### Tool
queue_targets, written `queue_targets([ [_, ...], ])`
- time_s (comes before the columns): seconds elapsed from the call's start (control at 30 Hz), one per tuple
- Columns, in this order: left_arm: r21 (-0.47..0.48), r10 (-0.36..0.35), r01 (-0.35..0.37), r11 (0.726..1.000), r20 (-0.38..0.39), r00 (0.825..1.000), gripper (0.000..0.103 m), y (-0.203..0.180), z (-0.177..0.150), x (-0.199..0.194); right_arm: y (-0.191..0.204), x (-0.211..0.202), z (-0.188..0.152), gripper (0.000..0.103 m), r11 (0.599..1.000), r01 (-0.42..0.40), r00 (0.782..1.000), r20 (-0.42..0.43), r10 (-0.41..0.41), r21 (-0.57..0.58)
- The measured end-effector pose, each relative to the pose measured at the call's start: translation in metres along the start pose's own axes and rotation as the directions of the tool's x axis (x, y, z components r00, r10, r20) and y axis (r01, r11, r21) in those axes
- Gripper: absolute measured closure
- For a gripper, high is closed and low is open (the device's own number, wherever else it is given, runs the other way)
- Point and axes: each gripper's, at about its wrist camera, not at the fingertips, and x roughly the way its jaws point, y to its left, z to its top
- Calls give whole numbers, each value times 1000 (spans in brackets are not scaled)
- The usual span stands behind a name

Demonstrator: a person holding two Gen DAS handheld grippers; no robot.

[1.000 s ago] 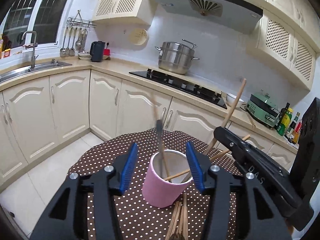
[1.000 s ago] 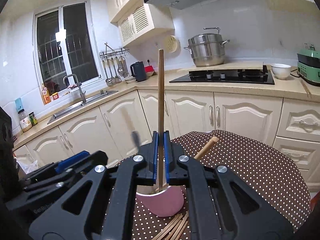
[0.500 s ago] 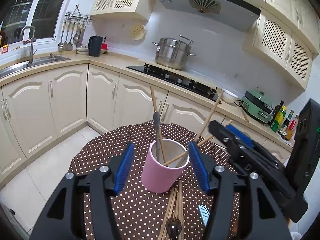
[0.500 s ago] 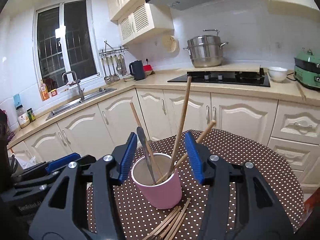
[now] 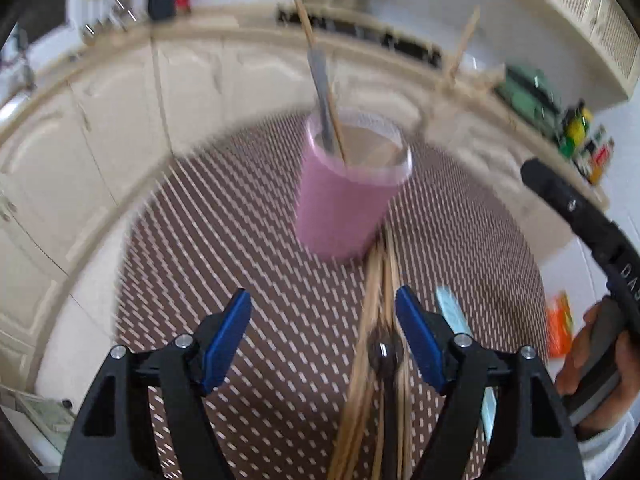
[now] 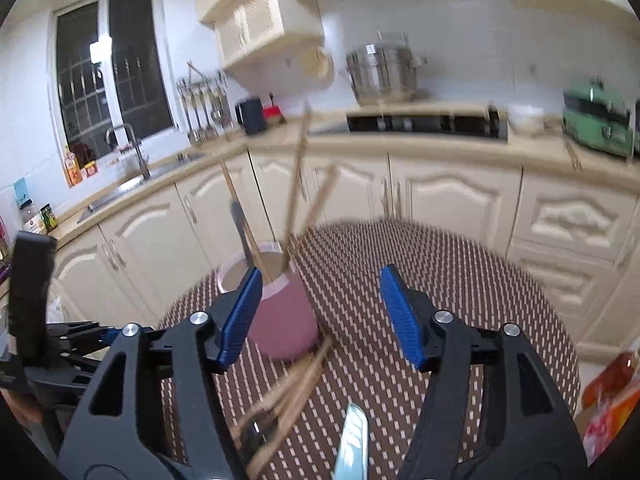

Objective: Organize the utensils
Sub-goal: 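Move both grippers back toward the utensil pile, then close left gripper on a wooden chopstick while right gripper grasps another chopstick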

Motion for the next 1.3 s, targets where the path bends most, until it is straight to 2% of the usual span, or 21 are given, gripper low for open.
queue_targets([
  [0.07, 7, -24, 24, 1000, -95, 995, 30, -1, -6, 19, -8, 7, -11, 39, 1000, 3, 998, -69, -2, 15],
  [0.13, 21, -13, 16, 1000, -138, 990, 30, -1, -11, 32, -12, 11, -20, 39, 1000, 2, 993, -114, 1, 24],
  [0.27, 22, 21, -18, 1000, -178, 984, 30, -1, -17, 47, -20, 20, -36, 39, 999, -7, 980, -200, 16, 44],
  [0.4, 43, 89, -82, 996, -203, 975, 30, -1, -23, 59, -21, 23, -42, 39, 998, -15, 972, -234, 27, 55],
  [0.47, 61, 117, -106, 992, -204, 972, 30, -3, -25, 62, -21, 25, -45, 38, 998, -21, 970, -242, 35, 59],
  [0.6, 90, 119, -103, 991, -204, 972, 30, -14, -29, 69, -22, 30, -47, 37, 998, -29, 966, -253, 43, 59],
  [0.7, 120, 156, -134, 984, -196, 968, 30, -21, -30, 73, -23, 31, -48, 37, 998, -32, 965, -259, 47, 61],
  [0.8, 119, 155, -134, 984, -186, 970, 30, -28, -31, 79, -22, 32, -48, 37, 998, -30, 964, -264, 45, 59],
  [1.07, 153, 239, -217, 964, -140, 961, 30, -48, -13, 91, -20, 38, -46, 36, 998, -23, 956, -292, 37, 53],
  [1.3, 201, 260, -230, 952, -136, 956, 30, -70, -6, 103, -22, 47, -43, 36, 998, -14, 940, -341, 33, 59],
])
